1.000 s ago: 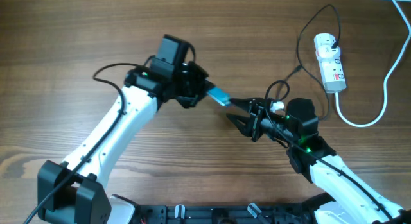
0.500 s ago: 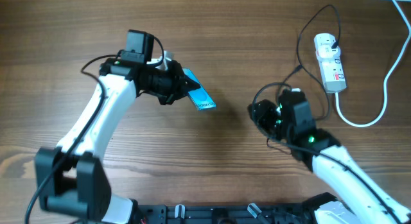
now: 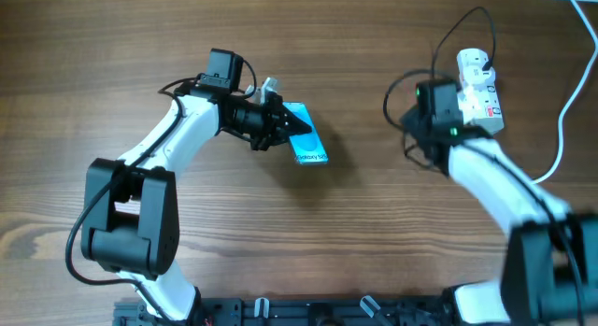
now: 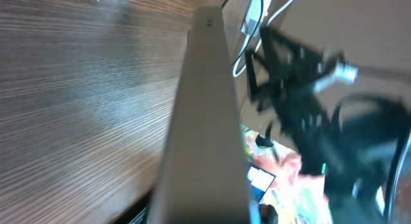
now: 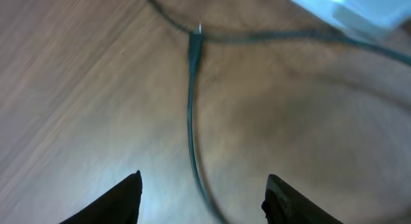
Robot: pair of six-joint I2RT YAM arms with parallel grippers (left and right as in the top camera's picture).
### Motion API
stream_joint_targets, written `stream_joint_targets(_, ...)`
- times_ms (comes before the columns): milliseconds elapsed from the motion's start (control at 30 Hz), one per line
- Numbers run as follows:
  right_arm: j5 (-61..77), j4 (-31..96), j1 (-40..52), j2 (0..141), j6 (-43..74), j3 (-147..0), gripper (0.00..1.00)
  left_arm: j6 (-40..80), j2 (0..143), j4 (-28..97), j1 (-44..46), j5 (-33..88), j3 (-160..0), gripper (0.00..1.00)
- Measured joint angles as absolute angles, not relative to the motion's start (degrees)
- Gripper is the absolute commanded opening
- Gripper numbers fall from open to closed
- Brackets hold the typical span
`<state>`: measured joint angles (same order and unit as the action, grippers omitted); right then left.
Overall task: Plug charger to phone and switch on socket
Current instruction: 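Move the right gripper to the power strip and grasp the black cable's USB-C plug, then bring the USB-C plug up under the phone's bottom port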
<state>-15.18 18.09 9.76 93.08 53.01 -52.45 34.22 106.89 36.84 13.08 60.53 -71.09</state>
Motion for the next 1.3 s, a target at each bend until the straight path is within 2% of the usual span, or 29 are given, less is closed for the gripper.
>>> stream_joint_targets(167,-15.0,17.0,5.7,108.2,50.6,-64.2,0.49,33.3,106.9,36.9,13.1,61.0,-71.1,0.04)
stream_joint_targets(333,-14.4,16.3,5.3,112.9,50.0,-65.8,0.44,33.3,106.9,36.8,13.1,61.0,-71.1,0.04)
stream_joint_targets(400,-14.4,16.0,5.3,113.3,49.8,-66.2,0.38,33.3,106.9,36.8,13.1,61.0,-71.1,0.04)
stream_joint_targets(500,-14.6,14.8,5.3,113.8,49.0,-66.3,0.23,33.2,106.9,36.8,13.1,61.0,-71.1,0.04)
stream_joint_targets(600,-14.8,14.2,5.3,114.5,48.1,-66.7,0.04,33.3,106.9,36.8,13.1,61.0,-71.1,0.04)
stream_joint_targets(800,-13.2,14.1,5.1,114.5,43.2,-66.7,0.05,32.1,106.9,37.0,13.1,61.1,-71.1,0.04)
stream_joint_targets(900,-7.6,14.7,4.4,113.8,35.9,-66.7,0.04,29.4,106.9,37.1,13.1,62.6,-71.1,0.04)
stream_joint_targets(1067,14.0,27.2,5.0,103.7,20.8,-66.3,0.04,26.4,106.9,36.8,12.6,64.1,-71.1,0.04)
stream_joint_targets(1167,20.5,36.1,5.7,97.8,15.2,-66.2,0.04,25.1,106.9,36.8,11.4,65.7,-71.1,0.04)
stream_joint_targets(1300,24.4,47.1,8.0,97.4,10.0,-63.7,0.04,23.1,106.9,36.8,8.5,67.4,-71.1,0.04)
